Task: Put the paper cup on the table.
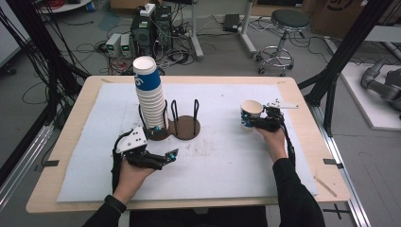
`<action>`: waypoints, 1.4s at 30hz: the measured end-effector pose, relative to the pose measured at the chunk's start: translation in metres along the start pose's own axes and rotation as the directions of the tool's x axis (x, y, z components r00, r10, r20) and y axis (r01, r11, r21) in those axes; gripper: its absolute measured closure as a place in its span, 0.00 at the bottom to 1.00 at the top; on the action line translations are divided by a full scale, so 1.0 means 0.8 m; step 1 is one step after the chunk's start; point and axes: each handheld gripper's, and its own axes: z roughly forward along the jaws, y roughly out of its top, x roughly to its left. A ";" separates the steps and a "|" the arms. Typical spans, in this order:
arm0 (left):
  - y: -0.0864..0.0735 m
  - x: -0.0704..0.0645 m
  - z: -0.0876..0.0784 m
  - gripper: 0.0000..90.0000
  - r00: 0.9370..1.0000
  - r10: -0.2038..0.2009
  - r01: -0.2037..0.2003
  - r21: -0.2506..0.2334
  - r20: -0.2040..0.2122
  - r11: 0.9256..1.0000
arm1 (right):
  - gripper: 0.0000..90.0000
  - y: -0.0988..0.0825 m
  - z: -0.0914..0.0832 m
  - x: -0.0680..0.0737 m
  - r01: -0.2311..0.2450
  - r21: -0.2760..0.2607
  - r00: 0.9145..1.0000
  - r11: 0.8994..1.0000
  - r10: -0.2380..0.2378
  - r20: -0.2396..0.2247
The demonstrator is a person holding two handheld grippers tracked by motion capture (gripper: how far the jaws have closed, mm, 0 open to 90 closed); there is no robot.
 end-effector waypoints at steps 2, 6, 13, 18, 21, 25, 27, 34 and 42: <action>0.000 0.000 0.000 0.15 1.000 0.003 -0.003 0.002 -0.002 1.000 | 0.23 -0.001 -0.001 0.000 0.000 0.010 1.000 1.000 0.000 0.006; 0.000 0.000 -0.001 0.15 1.000 0.004 -0.004 0.002 -0.004 1.000 | 0.22 -0.001 -0.003 0.002 0.005 0.021 1.000 1.000 -0.006 0.017; 0.001 -0.001 0.000 0.15 1.000 0.006 -0.006 0.003 0.000 1.000 | 0.20 -0.002 -0.008 0.008 0.028 0.043 0.999 0.999 -0.030 0.040; 0.001 -0.001 0.000 0.15 1.000 0.007 -0.007 0.006 -0.003 1.000 | 0.19 -0.002 -0.009 0.012 0.038 0.061 0.998 0.997 -0.041 0.049; 0.001 -0.001 0.001 0.15 1.000 0.012 -0.012 0.006 -0.002 1.000 | 0.19 -0.001 -0.010 0.013 0.031 0.070 0.998 0.997 -0.035 0.056; 0.001 -0.002 0.001 0.15 1.000 0.015 -0.015 0.009 -0.005 1.000 | 0.18 -0.001 -0.012 0.015 0.030 0.084 0.997 0.996 -0.036 0.068; 0.001 -0.002 0.001 0.15 1.000 0.018 -0.018 0.011 -0.003 1.000 | 0.18 -0.001 -0.013 0.018 0.035 0.094 0.996 0.995 -0.043 0.081; 0.002 -0.003 0.003 0.15 1.000 0.023 -0.023 0.009 0.001 1.000 | 0.15 -0.001 -0.012 0.024 0.035 0.117 0.992 0.992 -0.049 0.117; 0.003 -0.003 0.005 0.15 1.000 0.024 -0.024 0.012 0.007 1.000 | 0.15 0.000 -0.017 0.027 0.039 0.150 0.989 0.988 -0.060 0.135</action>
